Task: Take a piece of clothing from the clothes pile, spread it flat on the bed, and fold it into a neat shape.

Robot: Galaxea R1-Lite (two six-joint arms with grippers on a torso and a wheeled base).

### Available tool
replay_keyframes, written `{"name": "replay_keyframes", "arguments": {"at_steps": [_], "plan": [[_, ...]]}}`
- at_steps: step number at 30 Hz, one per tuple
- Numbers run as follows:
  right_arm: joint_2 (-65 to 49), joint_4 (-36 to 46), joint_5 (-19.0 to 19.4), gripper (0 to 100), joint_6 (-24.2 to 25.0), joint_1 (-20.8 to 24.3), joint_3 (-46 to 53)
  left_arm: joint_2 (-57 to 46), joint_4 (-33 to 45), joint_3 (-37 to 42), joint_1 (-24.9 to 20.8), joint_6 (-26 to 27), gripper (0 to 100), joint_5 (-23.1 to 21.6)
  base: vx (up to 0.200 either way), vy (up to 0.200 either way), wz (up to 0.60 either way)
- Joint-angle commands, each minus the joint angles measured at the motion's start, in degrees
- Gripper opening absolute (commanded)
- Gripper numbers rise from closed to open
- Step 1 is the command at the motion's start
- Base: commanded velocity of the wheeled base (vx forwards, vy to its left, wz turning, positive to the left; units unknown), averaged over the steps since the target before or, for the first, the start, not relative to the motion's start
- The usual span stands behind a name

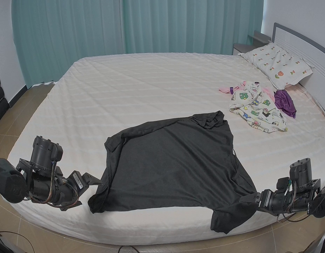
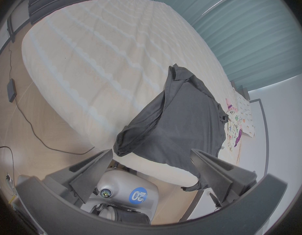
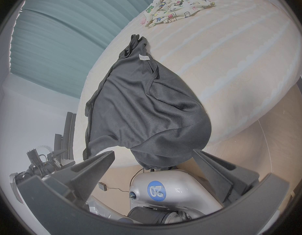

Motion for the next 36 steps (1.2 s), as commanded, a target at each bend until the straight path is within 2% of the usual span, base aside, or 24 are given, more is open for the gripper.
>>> {"name": "replay_keyframes", "arguments": {"at_steps": [1,11,17,26,36], "plan": [[-0.12,-0.01,0.03,100,-0.02,0.12,0.03,-0.36,-1.06,0.12,0.18,-0.11,100,-0.26,0.200,0.000,0.00],[-0.56,-0.01,0.03,100,0.07,0.04,-0.05,0.16,-2.65,0.83,0.18,-0.11,100,-0.34,0.200,0.000,0.00],[-0.73,-0.01,0.03,100,-0.02,0.04,-0.05,0.25,-2.91,0.21,0.18,-2.74,100,-0.26,0.000,0.000,0.00],[-1.08,-0.01,0.03,100,-0.02,0.04,0.03,0.52,-3.00,0.21,0.18,-2.83,100,-0.34,0.000,0.000,0.00],[-1.88,-0.01,0.12,100,-0.02,0.04,0.03,0.78,-5.72,0.91,0.01,-2.92,100,-0.34,0.180,0.000,0.00]]}}
